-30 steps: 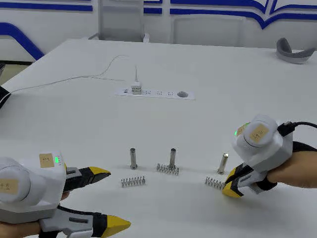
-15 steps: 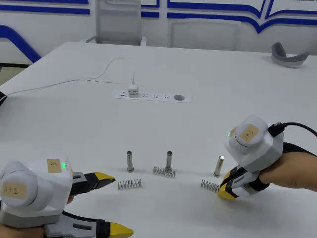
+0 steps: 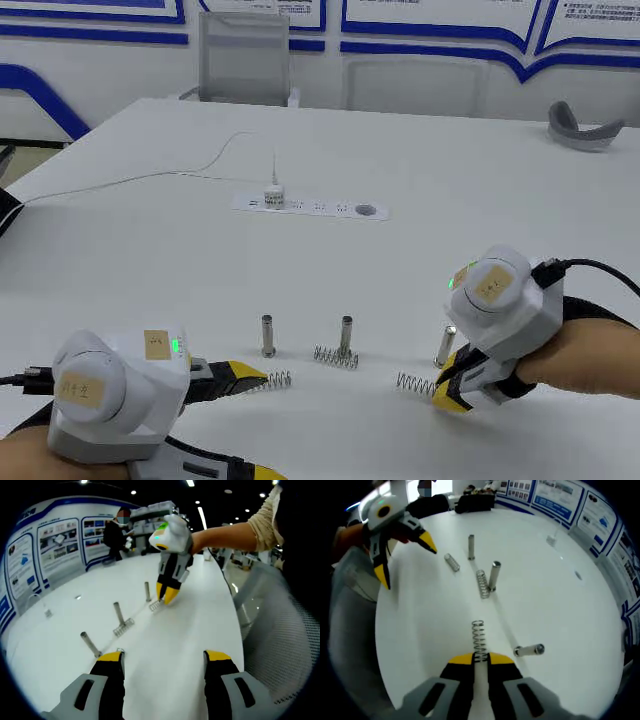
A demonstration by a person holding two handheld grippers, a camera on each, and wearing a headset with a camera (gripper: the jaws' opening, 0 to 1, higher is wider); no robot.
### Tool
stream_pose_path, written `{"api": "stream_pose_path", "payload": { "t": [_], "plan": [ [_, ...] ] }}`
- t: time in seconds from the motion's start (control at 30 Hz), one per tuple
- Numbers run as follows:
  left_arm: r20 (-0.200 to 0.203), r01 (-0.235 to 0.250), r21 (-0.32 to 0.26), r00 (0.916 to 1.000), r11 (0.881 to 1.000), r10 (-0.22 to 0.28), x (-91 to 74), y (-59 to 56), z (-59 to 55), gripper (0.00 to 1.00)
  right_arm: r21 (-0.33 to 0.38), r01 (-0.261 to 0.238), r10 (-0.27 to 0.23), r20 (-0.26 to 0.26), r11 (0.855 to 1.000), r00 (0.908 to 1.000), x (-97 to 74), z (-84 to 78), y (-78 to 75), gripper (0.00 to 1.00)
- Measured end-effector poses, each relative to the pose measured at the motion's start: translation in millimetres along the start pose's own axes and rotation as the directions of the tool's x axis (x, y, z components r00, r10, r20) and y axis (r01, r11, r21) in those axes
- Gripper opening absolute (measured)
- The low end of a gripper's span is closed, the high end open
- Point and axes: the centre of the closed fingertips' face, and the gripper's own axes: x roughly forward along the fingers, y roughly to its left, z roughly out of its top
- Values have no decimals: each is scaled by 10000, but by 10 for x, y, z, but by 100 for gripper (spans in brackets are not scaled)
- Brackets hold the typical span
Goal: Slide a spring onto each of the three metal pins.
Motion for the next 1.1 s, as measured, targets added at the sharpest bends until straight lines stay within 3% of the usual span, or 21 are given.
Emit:
{"api": "stream_pose_path", "payload": {
  "t": [0.53,1.1],
  "plan": [
    [58,452,407,9989,9981,-455,197,-24,135,59,-808,-370,393,280,9960,9988,-78,175,178,11],
    [27,678,954,9977,9931,-684,315,-22,251,51,-1962,-773,890,512,9775,9947,-154,457,435,11]
  ]
}}
